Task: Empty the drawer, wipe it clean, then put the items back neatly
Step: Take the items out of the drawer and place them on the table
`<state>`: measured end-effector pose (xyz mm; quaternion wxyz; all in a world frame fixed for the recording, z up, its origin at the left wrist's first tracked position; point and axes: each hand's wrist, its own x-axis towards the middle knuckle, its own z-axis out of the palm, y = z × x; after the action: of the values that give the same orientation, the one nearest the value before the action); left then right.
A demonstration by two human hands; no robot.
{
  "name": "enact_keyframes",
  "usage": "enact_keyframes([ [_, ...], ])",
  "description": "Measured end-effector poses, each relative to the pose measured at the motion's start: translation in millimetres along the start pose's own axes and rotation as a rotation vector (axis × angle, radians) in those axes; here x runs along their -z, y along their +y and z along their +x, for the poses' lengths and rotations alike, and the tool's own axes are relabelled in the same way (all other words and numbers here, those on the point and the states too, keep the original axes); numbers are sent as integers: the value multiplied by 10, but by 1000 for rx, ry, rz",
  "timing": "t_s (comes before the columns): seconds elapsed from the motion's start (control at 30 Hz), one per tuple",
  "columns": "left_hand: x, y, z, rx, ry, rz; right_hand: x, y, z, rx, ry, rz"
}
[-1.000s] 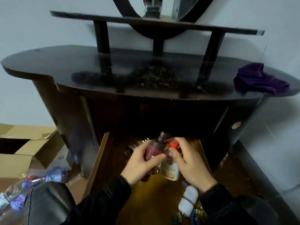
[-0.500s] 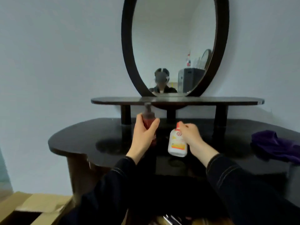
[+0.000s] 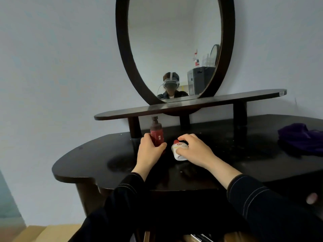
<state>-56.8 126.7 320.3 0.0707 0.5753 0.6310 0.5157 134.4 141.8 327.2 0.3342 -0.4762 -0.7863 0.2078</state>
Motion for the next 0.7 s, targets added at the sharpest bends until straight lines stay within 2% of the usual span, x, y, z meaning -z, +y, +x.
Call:
enact_keyframes([
  [0.2, -10, 20, 27, -24, 12, 52, -17, -14, -13, 57, -39, -128],
  [0.37, -74, -51, 178, -32, 13, 108, -98, 68, 122, -91, 130, -350],
  [0.47, -134, -125, 294, -21, -14, 65, -167, 95, 248, -186, 223, -475],
  [0.57, -173, -196, 396, -9, -28, 16, -234, 118, 388, -103, 141, -441],
  [0.7, -148, -267, 474, 28, 8, -64, -268, 127, 457, 46, -24, -209],
])
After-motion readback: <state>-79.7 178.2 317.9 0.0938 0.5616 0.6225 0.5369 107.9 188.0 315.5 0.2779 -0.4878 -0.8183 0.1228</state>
